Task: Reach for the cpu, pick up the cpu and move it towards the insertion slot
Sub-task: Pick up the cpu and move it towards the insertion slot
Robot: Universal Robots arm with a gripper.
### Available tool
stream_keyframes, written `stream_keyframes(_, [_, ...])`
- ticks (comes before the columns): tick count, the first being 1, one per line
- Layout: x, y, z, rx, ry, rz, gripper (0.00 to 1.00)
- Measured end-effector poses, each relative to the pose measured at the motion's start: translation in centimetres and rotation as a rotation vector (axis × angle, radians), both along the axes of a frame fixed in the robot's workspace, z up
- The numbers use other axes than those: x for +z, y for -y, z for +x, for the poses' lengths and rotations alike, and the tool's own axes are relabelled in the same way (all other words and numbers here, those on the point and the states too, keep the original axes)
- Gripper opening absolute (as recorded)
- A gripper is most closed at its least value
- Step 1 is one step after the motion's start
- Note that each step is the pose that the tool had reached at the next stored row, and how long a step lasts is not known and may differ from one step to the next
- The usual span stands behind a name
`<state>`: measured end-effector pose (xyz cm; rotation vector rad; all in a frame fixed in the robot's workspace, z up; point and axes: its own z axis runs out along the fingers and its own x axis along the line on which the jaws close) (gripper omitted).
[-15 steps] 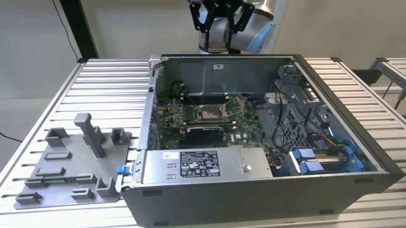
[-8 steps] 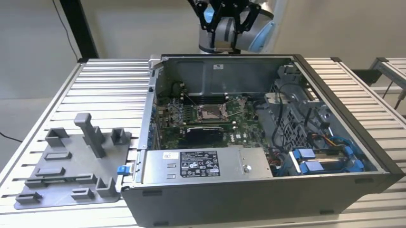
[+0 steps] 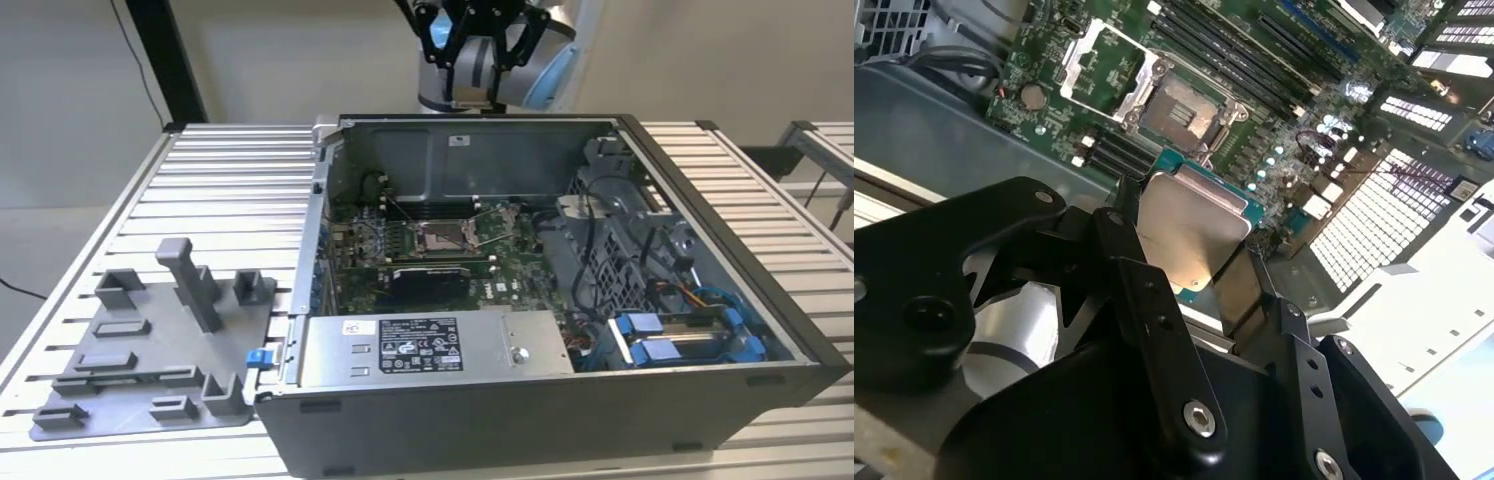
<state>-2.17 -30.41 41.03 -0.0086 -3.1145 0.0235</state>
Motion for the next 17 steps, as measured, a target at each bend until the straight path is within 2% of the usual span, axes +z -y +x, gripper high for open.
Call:
stream_keyframes(14, [0.0, 0.0, 0.0, 0.0, 0.0, -0.0002, 0.0])
stream_keyframes(17, [0.0, -0.01, 0.0, -0.029, 0.0, -0.0002, 0.0])
